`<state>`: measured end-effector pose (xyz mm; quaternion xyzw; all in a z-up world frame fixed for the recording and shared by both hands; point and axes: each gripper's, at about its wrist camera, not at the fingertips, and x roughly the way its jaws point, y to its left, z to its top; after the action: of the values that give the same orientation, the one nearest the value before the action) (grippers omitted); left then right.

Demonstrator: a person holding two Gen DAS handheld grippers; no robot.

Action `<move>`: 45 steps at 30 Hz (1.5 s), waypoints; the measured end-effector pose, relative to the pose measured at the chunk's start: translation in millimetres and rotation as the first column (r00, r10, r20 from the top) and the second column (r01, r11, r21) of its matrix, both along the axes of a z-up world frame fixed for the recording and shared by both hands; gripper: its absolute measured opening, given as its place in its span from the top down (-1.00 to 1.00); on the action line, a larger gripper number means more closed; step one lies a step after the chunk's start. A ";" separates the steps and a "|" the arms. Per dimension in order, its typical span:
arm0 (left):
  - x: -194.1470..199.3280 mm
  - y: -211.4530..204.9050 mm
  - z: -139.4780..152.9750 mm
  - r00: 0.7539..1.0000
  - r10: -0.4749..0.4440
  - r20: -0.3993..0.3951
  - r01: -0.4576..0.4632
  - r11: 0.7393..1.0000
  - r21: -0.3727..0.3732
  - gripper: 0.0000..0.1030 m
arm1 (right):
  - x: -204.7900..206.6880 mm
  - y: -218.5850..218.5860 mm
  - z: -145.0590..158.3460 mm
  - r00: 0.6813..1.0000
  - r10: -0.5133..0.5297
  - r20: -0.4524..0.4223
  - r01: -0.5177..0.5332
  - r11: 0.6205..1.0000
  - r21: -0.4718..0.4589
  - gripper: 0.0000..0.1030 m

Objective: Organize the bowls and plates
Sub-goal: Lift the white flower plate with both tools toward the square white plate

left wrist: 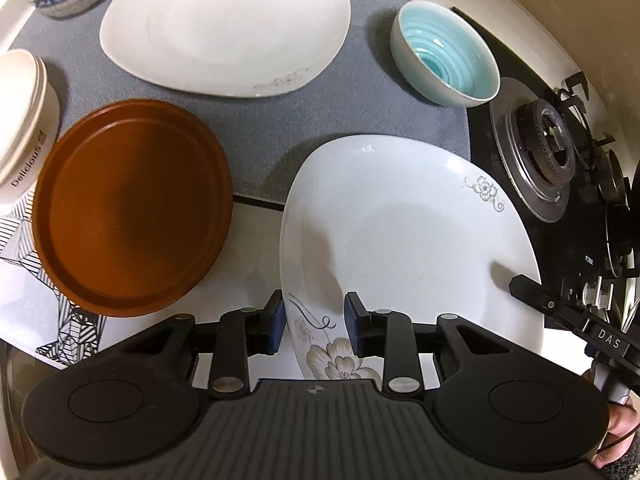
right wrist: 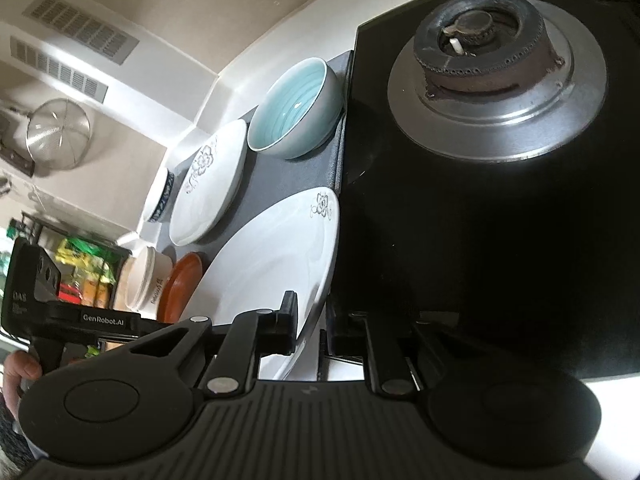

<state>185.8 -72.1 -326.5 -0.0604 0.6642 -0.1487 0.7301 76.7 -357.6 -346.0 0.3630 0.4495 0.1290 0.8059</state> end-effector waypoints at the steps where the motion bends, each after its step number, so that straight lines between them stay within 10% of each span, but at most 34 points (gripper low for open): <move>1: -0.1 0.3 1.4 1.000 0.001 0.005 -0.001 1.000 -0.002 0.36 | -1.0 -0.3 -0.3 1.000 -0.004 -0.001 0.004 1.000 0.008 0.70; 45: 50.4 87.0 3.2 0.999 0.026 -0.040 -0.030 0.992 -0.122 0.62 | 45.2 59.9 23.6 0.994 -0.100 0.044 0.098 0.994 0.046 0.73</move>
<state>236.2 14.9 -323.3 -0.1173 0.6666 -0.1778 0.7143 121.9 -297.7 -322.4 0.3995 0.4091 0.1072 0.8134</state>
